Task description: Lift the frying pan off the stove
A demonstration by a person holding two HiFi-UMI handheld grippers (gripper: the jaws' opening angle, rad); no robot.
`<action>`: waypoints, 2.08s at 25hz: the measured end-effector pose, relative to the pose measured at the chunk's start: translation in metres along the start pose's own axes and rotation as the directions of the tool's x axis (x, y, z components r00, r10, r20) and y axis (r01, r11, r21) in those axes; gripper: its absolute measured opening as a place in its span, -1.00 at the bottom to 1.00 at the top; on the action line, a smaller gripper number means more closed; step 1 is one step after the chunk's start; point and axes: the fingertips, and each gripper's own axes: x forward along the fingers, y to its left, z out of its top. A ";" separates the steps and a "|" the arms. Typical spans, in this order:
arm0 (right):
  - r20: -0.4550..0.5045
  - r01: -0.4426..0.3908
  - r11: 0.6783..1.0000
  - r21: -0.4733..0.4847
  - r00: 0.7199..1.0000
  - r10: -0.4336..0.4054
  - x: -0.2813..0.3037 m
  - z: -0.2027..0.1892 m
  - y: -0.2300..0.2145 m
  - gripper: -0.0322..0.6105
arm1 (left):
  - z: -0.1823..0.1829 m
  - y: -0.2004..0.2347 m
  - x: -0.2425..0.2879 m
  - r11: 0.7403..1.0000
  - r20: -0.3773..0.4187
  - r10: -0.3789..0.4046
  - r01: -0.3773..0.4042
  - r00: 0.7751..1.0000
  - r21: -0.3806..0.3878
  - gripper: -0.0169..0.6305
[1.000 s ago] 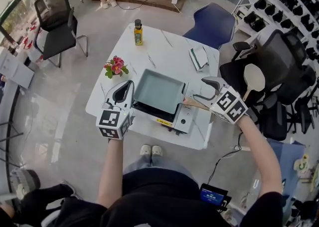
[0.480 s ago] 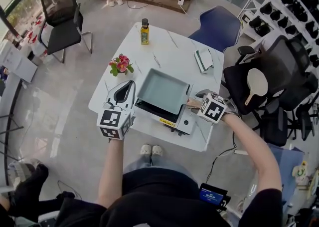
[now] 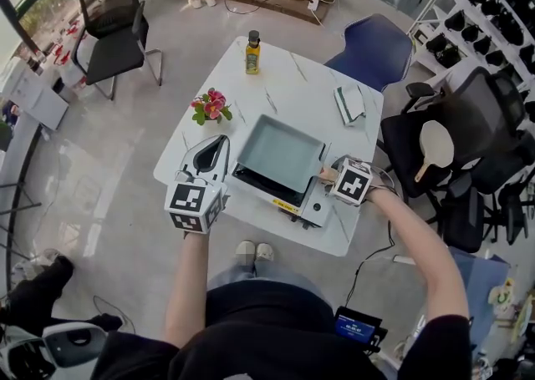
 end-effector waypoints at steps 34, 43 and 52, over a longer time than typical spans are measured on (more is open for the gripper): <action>-0.021 -0.001 1.000 0.025 1.000 0.002 0.009 0.000 0.000 -0.59 | -0.008 0.006 -0.001 1.000 -0.021 0.005 -0.005 1.000 -0.007 -0.89; -0.006 0.007 0.999 0.037 1.000 -0.006 0.007 -0.002 0.003 -0.60 | -0.008 0.007 -0.005 1.000 -0.028 0.012 -0.012 1.000 -0.008 -0.89; 0.092 0.037 0.994 0.101 0.995 -0.046 -0.007 0.005 0.000 -0.60 | -0.009 0.003 -0.003 1.000 -0.031 0.003 -0.004 0.999 -0.006 -0.89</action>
